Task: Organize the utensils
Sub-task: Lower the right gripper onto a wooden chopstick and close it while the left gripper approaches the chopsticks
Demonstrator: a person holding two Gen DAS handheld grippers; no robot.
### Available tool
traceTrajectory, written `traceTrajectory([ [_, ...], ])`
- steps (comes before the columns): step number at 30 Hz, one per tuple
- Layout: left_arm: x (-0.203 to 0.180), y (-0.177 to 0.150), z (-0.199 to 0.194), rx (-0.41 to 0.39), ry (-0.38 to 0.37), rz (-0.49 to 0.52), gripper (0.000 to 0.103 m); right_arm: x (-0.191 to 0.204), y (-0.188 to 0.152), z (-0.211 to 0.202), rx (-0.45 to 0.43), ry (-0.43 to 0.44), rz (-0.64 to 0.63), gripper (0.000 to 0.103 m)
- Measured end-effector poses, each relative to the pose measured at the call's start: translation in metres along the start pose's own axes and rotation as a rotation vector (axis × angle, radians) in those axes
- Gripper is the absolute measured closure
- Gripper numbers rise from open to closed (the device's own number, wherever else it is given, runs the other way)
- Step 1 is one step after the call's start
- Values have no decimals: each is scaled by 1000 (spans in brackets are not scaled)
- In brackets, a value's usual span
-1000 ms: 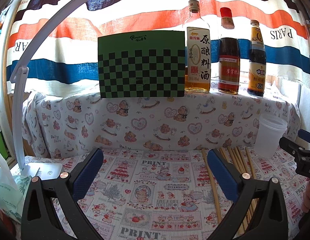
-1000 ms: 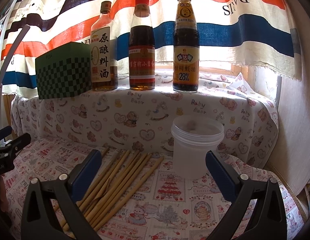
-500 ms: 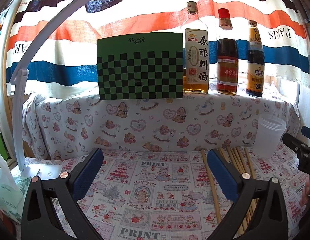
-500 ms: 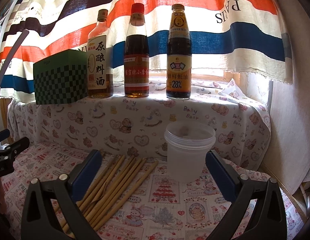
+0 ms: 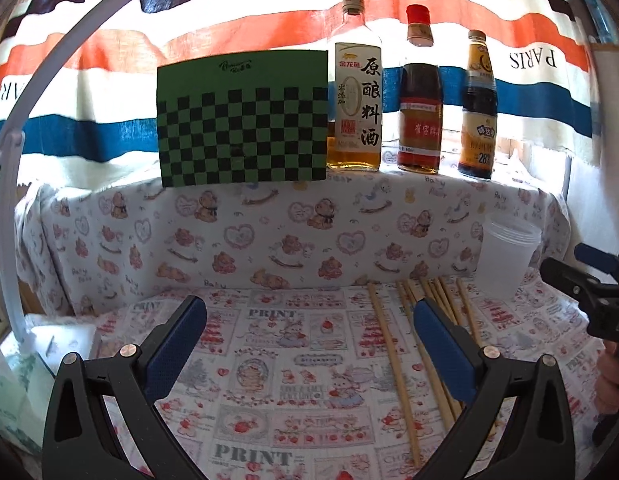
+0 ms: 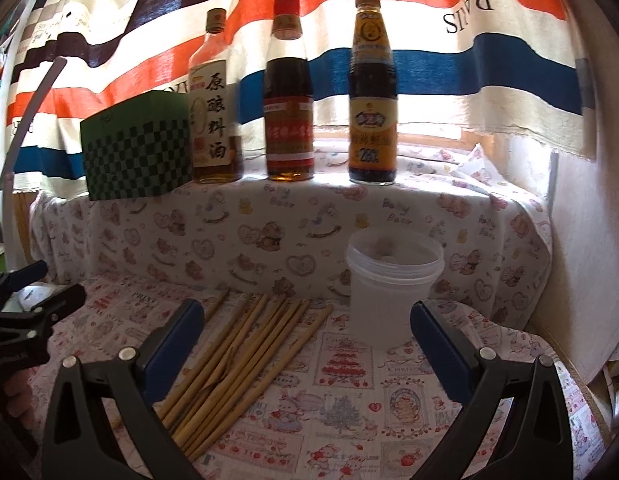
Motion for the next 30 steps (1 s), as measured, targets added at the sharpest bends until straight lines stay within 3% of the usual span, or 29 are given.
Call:
traceTrajectory([
  [4,-1,-1,-1,11,14,1,0,4,0,-4,25,40,16,4],
  [8,-2,0,-3,54,-151,-87,0,-2,-2,0,43,-23,27,5],
  [11,-6,-1,-4,84,-162,-78,2,-7,-2,2,42,-53,35,9],
  [14,-18,-10,6,165,-157,-35,25,-9,-2,0,42,-44,69,19],
  [16,-31,-23,17,254,-168,15,53,-10,-3,0,45,-15,115,48],
  [17,-37,-28,22,292,-185,27,60,-11,-4,1,53,-16,128,55],
  [19,-45,-35,27,346,-265,-23,67,-9,-6,2,55,-60,106,77],
  [21,-47,-39,30,376,-285,-72,74,-4,-7,0,38,-103,49,80],
  [23,-43,-39,27,344,-204,-43,75,7,-9,0,51,-93,-13,85],
  [24,-41,-36,25,319,-158,-30,75,10,-11,2,73,-56,-7,85],
  [26,-33,-30,21,267,-91,-29,74,24,-23,11,202,79,0,89],
  [28,-24,-21,15,219,-56,-46,48,38,-35,19,310,180,-36,90],
  [30,-13,-14,8,169,-31,-80,38,46,-44,24,362,197,-62,90],
])
Point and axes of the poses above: each gripper's, at about its wrist camera, not at the fingertips, and z roughly the way its jaws point, x to its left, y to its top, the point moved 6 cm from there along z, roughly the way its jaws point, and after that the axes turned 5 degrees about -y, right-handed, at the moved point
